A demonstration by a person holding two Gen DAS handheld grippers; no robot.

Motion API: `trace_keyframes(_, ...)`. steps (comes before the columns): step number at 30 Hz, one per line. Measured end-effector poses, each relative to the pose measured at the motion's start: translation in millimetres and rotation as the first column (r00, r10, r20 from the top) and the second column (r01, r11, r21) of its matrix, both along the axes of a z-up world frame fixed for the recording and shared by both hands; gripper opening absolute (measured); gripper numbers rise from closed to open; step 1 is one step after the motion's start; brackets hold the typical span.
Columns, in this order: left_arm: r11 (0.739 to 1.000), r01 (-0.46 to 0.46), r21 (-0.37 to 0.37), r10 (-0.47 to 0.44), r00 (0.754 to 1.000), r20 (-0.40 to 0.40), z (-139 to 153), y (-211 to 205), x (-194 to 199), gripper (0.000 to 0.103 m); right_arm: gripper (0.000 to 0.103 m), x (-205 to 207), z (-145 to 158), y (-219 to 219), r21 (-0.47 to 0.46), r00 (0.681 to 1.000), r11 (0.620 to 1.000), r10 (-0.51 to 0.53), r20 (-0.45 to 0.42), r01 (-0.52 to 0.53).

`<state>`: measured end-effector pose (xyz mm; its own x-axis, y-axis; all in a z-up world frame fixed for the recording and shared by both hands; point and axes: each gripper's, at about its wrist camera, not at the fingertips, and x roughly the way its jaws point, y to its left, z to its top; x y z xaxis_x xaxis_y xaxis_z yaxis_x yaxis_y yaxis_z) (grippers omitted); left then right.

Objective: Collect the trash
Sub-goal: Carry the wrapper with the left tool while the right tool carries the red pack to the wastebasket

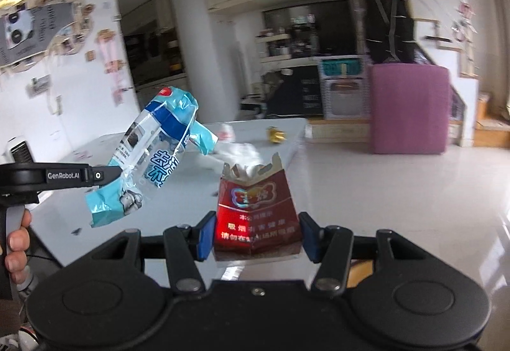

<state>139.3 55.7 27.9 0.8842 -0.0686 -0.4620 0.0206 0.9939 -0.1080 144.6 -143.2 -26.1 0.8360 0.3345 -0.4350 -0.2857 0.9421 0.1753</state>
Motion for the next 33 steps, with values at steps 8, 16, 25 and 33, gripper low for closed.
trace_keyframes(8,0.992,0.125,-0.003,-0.125,0.991,-0.048,-18.6,-74.3,11.2,0.003,0.055,-8.9,-17.8,-75.6,0.019,0.99,0.99,-0.137,-0.031,0.137)
trace_keyframes(16,0.97,0.242,-0.014,-0.241,0.96,-0.141,-51.2,-133.4,25.8,0.003,0.055,-12.1,-43.3,-133.8,0.02,0.967,0.97,-0.24,-0.084,0.242)
trace_keyframes(25,0.939,0.316,-0.136,-0.344,0.874,-0.343,-102.4,-169.3,44.0,0.003,0.055,-5.7,-84.4,-178.9,0.024,0.931,0.945,-0.316,-0.181,0.325)
trace_keyframes(33,0.925,0.167,-0.341,-0.357,0.686,-0.634,-183.7,-171.3,70.9,0.003,0.055,0.6,-113.2,-195.0,0.008,0.911,0.938,-0.333,-0.243,0.345)
